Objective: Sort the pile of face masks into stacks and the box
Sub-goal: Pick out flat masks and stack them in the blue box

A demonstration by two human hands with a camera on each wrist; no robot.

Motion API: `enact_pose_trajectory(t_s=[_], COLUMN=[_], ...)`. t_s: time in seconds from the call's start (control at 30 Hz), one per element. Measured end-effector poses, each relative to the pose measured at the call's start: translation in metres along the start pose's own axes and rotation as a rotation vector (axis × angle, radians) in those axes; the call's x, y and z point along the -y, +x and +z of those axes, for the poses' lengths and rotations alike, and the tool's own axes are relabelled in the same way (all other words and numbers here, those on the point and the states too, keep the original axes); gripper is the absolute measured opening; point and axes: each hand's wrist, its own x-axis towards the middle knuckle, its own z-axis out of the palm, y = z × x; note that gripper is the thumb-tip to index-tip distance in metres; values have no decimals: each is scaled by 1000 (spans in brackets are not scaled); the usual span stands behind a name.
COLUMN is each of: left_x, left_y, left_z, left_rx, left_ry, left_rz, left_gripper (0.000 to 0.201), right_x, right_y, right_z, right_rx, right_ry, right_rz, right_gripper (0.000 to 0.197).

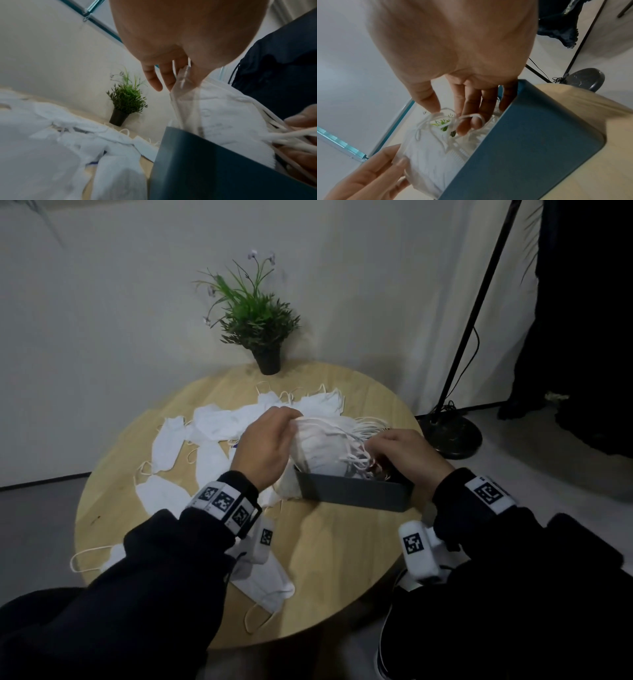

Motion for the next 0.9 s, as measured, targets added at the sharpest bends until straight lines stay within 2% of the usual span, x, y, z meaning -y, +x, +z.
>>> enact_pose_trajectory(t_s=[0.1,0.2,0.27,0.43,0.63,0.7,0.8,0.9], left_x=[3,2,-1,-6,-6,-9,-10,-12], left_y=[7,11,10,-8,-8,-11,-13,-6], left_z=[-6,-10,-10,13,10,11,14,11], left_rx=[51,131,200,395,341,373,367,350], left_ry=[27,38,44,146,205,192,225,228], left_rz=[78,143,171,148,54,23,49,49], left_gripper=[21,25,29,31,30,30,26,24], right_x=[6,9,4,1,-3,-2,5,10], right_y=[2,7,11,9,14,15,13,12], right_z=[3,12,15,16,19,20,24,29], right_rx=[25,17,43,68,-55,-77,-1,55], right_ry=[-134,-126,-214,-371,-347,-383,-407,-403], right_rz=[38,42,1,-54,-51,-49,-43,31], right_gripper=[27,33,35,22,17,15,31,26])
